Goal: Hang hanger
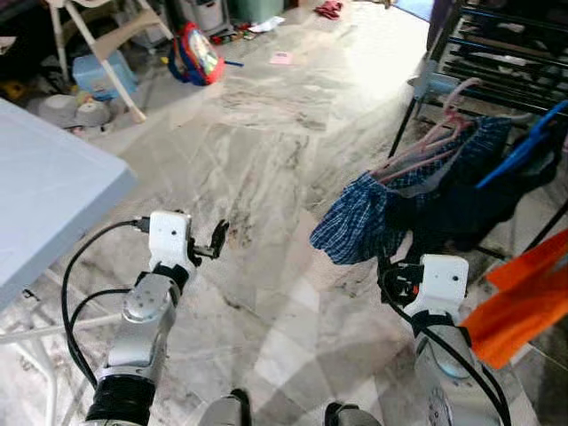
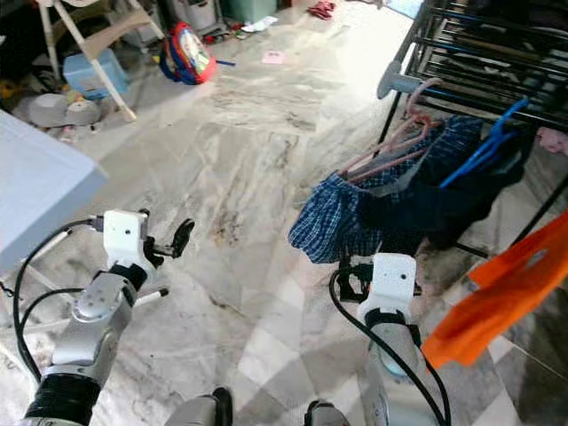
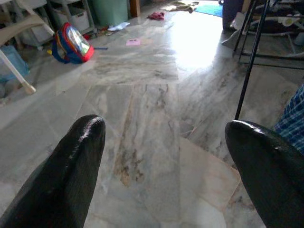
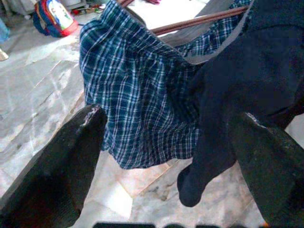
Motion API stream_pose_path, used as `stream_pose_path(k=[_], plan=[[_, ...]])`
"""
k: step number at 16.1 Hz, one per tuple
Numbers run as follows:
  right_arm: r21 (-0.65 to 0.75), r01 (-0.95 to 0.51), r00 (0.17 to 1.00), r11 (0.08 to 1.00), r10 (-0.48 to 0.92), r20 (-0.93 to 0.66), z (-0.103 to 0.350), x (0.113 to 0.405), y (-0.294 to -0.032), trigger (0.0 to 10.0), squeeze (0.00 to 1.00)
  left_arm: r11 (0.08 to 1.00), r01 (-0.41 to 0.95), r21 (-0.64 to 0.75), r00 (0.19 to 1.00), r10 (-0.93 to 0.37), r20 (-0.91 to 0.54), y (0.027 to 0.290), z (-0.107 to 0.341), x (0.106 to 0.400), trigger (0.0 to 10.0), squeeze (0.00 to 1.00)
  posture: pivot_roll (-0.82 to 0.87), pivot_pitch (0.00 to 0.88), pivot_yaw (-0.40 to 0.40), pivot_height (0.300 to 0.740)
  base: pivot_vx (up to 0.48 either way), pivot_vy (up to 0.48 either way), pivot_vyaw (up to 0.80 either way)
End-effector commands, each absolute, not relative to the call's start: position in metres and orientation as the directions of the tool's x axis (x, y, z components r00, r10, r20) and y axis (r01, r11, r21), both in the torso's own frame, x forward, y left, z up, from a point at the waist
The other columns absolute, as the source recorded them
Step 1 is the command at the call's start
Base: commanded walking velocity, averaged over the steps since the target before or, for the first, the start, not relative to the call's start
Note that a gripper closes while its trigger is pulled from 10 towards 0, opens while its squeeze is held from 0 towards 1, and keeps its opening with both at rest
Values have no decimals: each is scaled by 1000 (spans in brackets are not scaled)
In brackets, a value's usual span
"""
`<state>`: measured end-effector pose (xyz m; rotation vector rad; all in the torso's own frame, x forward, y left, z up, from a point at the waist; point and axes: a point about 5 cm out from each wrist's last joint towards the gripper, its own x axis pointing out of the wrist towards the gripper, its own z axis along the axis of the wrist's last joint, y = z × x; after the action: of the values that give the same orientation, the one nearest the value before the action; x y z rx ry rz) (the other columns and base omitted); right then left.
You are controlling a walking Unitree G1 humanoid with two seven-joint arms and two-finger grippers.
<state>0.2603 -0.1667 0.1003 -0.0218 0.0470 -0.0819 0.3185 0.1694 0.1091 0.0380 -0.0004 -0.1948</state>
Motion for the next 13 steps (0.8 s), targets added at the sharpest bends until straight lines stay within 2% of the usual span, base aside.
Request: stream_pose_path(k=[1, 3, 6, 8, 13], plan=[[-31, 91, 994, 995, -93, -65, 97, 257, -168, 10000, 0, 978, 203, 43, 979, -202, -25, 169, 102, 316, 10000, 0, 39, 193, 68, 740, 0, 0, 0], [-95, 95, 993, 991, -101, -62, 99, 256, -164, 10000, 0, 977, 208, 43, 978, -207, -32, 168, 100, 317, 10000, 0, 29, 219, 58, 740, 0, 0, 0], [-115, 149, 988, 982, -152, -24, 103, 251, -170, 10000, 0, 978, 204, 37, 979, -203, -34, 168, 99, 314, 10000, 0, 27, 235, 49, 740, 0, 0, 0], [-91, 202, 979, 975, -204, -11, 108, 247, -183, 10000, 0, 982, 186, 28, 982, -186, -18, 169, 98, 310, 10000, 0, 32, 236, 42, 740, 0, 0, 0], [-92, 181, 982, 979, -185, -43, 102, 243, -186, 10000, 0, 987, 160, 23, 986, -158, -61, 176, 85, 298, 10000, 0, 32, 246, 43, 740, 0, 0, 0]])
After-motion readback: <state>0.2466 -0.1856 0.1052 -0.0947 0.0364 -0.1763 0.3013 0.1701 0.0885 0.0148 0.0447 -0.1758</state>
